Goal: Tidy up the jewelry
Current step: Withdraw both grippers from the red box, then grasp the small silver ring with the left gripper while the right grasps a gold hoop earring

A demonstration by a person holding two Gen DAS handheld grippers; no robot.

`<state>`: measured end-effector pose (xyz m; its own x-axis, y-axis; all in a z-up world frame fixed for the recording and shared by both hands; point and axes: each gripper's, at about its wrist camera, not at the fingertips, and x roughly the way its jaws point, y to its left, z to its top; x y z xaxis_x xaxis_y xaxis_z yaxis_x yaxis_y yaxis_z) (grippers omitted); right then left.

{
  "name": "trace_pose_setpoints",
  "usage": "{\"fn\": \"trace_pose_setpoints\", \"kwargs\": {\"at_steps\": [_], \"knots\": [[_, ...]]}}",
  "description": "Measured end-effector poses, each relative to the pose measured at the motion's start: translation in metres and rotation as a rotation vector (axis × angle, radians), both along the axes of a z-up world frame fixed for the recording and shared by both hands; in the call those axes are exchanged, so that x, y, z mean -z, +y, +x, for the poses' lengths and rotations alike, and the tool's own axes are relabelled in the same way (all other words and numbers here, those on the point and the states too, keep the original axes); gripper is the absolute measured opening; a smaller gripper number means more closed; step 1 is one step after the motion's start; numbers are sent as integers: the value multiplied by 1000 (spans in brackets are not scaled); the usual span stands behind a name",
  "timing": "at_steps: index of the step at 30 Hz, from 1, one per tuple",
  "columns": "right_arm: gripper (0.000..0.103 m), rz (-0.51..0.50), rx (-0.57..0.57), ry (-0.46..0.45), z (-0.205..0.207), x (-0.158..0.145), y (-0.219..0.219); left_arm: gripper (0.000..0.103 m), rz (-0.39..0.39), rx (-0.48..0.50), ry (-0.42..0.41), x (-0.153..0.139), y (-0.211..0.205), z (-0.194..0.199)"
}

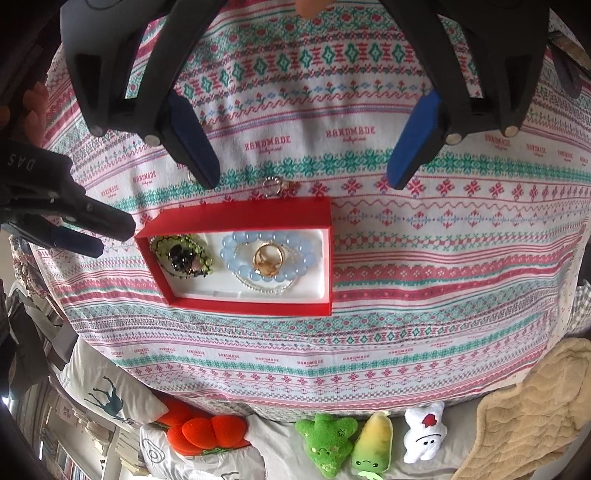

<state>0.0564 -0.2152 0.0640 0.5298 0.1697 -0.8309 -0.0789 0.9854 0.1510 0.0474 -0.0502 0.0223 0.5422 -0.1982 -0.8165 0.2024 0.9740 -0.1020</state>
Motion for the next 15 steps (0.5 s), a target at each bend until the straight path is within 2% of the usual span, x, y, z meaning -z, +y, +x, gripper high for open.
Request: {"fn": "trace_pose_setpoints", "kwargs": {"at_steps": [7,15], "knots": [[83,-26,-24,31,-13,4,8,94,-17,21,48,6,4,-10],[83,-41,-40,73,-28,14,12,94,10,41,80,18,8,-23]]}}
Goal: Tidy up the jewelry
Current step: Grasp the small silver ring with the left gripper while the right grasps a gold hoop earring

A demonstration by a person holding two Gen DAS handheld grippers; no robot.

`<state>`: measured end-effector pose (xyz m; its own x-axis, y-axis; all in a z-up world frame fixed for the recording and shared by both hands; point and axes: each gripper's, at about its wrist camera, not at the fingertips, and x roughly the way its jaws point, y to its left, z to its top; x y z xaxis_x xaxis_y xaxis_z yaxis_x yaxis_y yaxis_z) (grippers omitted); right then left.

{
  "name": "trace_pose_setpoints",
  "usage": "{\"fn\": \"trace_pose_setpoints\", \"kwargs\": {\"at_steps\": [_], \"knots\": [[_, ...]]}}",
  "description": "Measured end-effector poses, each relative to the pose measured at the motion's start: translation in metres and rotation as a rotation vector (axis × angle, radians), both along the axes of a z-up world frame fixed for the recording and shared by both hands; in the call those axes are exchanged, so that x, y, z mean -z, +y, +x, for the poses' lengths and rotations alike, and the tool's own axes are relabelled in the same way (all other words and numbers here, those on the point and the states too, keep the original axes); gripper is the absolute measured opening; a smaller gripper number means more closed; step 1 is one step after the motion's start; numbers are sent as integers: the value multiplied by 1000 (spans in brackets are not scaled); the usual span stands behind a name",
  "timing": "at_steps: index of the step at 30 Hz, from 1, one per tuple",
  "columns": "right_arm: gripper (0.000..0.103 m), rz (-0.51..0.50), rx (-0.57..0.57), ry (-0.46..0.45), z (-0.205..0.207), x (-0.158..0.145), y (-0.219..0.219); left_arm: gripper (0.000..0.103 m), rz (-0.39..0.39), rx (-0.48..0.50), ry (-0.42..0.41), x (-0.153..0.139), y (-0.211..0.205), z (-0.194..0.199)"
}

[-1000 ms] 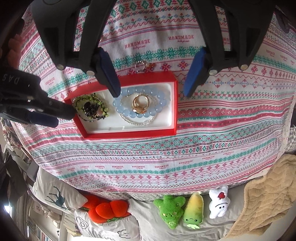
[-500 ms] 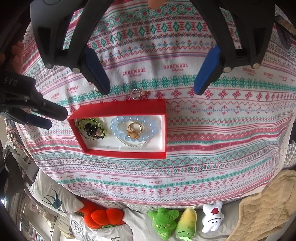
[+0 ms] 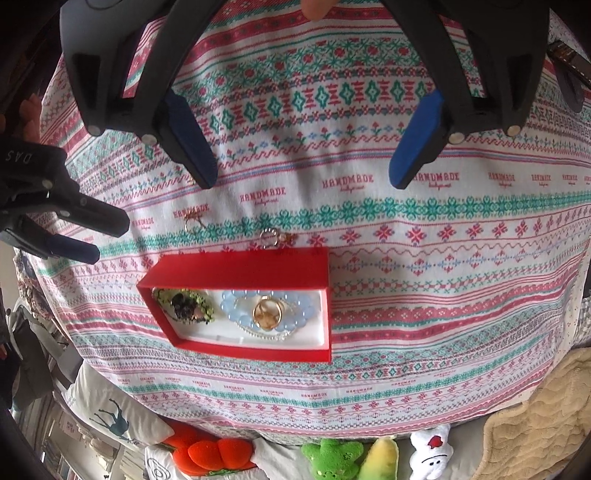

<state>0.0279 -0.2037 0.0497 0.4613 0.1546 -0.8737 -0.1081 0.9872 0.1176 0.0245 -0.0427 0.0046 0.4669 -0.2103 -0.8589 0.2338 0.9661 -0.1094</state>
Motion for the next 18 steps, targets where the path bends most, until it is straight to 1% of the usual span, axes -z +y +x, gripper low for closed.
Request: {"fn": "trace_pose_setpoints", "kwargs": {"at_steps": [11,18], "knots": [[83,-54,-5,55,-18,25,-7,94,54,66,45,27,7,-17],[83,-83,-15,84,-22,38,-9,94,49,108,49,38,6,-24]]}}
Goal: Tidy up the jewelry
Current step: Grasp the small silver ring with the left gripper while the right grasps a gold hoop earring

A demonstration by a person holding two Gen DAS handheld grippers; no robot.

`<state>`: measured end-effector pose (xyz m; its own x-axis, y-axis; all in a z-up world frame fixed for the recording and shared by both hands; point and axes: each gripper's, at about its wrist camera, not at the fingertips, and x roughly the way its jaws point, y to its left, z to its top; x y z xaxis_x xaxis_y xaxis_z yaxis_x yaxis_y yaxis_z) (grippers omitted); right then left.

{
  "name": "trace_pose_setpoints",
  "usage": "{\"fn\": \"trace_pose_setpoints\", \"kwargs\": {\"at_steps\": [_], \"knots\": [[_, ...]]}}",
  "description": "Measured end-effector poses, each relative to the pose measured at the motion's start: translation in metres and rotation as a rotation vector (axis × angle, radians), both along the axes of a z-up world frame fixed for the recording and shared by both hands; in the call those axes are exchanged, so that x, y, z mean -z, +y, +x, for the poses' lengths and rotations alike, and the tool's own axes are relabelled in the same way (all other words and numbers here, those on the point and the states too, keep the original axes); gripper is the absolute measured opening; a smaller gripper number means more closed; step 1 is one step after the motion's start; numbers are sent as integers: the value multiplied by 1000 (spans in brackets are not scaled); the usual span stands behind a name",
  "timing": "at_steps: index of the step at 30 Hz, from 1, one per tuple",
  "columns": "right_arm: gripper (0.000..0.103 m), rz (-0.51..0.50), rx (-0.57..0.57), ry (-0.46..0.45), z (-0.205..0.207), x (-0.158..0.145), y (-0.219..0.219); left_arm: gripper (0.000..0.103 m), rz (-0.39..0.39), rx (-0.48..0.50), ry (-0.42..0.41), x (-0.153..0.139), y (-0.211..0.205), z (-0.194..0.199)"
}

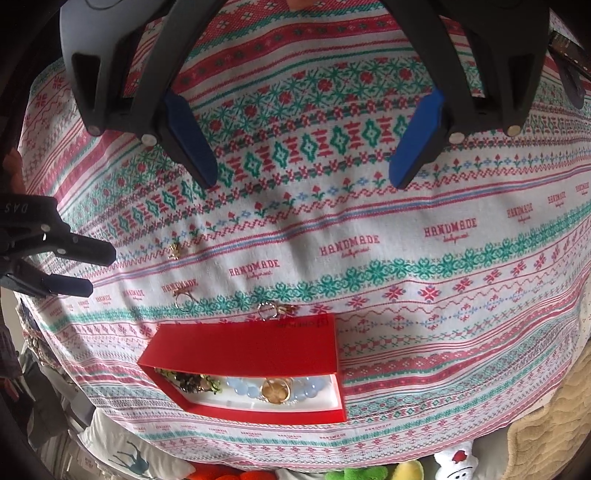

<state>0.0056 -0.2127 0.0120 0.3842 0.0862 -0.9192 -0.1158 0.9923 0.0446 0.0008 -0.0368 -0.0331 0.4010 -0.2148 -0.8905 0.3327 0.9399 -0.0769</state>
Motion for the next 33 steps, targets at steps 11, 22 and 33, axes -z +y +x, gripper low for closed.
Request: {"fn": "trace_pose_setpoints", "kwargs": {"at_steps": [11,22,33], "knots": [[83,0,-8,9,9,7,7,59,-79,-10,-45,3,-5,28],[80,51,-38,-14,30,12,24,44,-92,33,-50,2,-28,32],[43,64,-97,5,48,26,54,44,-119,21,-31,3,-17,34]]}}
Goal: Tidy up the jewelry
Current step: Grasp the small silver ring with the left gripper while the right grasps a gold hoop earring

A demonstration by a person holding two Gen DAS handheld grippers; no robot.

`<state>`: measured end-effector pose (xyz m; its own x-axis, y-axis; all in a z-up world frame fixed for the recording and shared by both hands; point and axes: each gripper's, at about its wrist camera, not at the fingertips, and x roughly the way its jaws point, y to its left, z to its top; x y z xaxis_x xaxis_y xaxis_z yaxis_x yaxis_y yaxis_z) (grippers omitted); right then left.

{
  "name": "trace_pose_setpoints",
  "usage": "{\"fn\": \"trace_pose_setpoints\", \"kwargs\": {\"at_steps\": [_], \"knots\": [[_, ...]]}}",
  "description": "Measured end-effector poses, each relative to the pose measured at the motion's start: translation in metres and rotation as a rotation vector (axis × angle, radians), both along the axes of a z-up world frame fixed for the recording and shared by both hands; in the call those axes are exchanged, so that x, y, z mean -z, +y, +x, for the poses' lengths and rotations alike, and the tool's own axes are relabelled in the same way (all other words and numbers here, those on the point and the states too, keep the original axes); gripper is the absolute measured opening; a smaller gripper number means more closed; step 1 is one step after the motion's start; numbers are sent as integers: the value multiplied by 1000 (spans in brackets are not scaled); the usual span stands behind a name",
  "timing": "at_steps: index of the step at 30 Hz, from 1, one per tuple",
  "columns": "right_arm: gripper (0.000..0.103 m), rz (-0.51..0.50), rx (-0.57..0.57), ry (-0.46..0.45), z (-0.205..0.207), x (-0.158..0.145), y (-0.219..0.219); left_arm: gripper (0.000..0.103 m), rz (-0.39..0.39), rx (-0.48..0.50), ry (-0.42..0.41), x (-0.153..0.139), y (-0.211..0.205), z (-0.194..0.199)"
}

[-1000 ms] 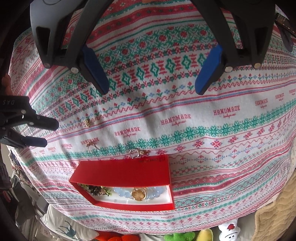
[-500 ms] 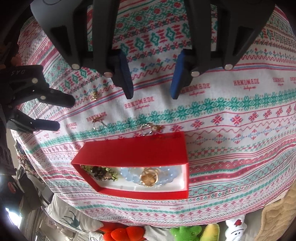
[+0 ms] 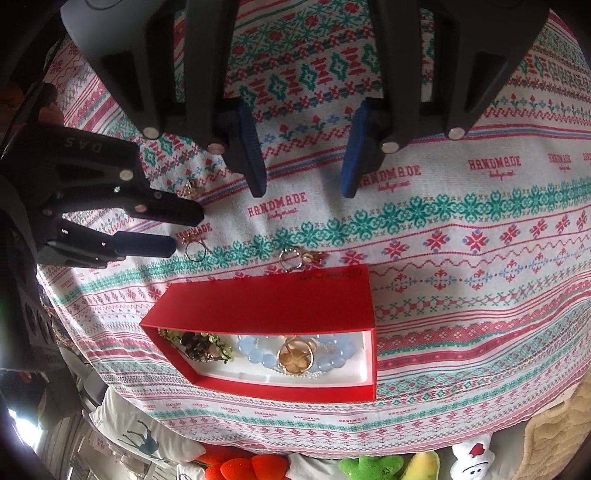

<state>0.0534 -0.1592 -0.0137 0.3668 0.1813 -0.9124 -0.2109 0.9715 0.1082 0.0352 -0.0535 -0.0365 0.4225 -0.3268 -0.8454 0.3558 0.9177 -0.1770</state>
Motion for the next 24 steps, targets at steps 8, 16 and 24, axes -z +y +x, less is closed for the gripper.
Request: {"fn": "trace_pose_setpoints", "kwargs": {"at_steps": [8,16,24], "knots": [[13,18,1,-21,7,1,2,42,-21,2,2,-2,-2,4],[13,24,10,-16,4,-4,-3,18,-54,30,28,1,-20,10],[13,42,30,-18,-4,-10,-20,18,-11,-25,14,5,-30,19]]}}
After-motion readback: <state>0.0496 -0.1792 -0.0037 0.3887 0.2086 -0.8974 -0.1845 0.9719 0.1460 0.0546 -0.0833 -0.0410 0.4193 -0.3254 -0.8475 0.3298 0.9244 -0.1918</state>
